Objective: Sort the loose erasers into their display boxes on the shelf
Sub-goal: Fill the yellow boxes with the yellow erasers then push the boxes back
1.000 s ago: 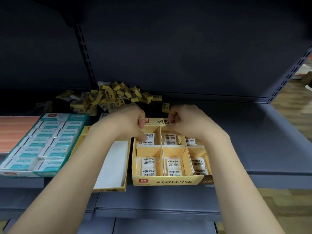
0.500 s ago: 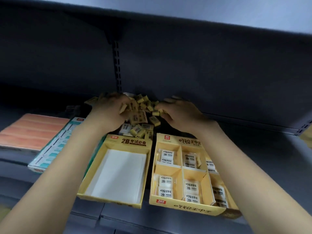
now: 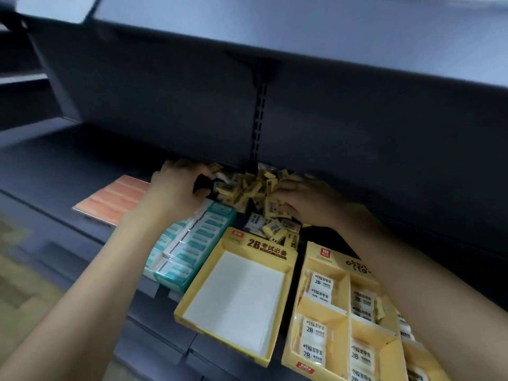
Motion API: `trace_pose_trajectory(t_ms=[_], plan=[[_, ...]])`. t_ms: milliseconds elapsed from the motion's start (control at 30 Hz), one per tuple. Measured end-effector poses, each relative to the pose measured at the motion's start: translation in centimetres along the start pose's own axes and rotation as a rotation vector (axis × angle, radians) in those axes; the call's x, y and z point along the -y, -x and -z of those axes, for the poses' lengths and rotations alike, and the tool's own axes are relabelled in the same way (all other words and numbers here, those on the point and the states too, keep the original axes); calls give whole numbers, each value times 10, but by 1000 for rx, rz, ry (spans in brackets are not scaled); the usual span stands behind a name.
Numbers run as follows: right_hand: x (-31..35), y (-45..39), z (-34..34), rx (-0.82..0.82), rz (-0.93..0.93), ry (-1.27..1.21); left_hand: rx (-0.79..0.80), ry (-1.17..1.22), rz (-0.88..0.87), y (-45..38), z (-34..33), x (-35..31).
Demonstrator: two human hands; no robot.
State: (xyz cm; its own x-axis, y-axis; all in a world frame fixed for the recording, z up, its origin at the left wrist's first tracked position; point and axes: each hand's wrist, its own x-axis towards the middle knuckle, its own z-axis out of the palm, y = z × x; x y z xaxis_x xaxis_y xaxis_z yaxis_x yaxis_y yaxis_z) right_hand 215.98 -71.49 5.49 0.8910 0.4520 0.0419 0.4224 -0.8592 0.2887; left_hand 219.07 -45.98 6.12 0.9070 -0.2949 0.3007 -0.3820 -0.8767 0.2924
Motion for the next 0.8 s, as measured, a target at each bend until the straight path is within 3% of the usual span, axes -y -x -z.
trace_pose_trajectory(t_ms=[233,633,800], plan=[[19,-26,5,23,87,-43,15,26,17,-2,-3,21],[30,-43,-3,424,-52,-65,69,-25,-3,-23,-8,40],[33,-42,-1,376,-77,-137,100,-11,-33,-29,-7,51]])
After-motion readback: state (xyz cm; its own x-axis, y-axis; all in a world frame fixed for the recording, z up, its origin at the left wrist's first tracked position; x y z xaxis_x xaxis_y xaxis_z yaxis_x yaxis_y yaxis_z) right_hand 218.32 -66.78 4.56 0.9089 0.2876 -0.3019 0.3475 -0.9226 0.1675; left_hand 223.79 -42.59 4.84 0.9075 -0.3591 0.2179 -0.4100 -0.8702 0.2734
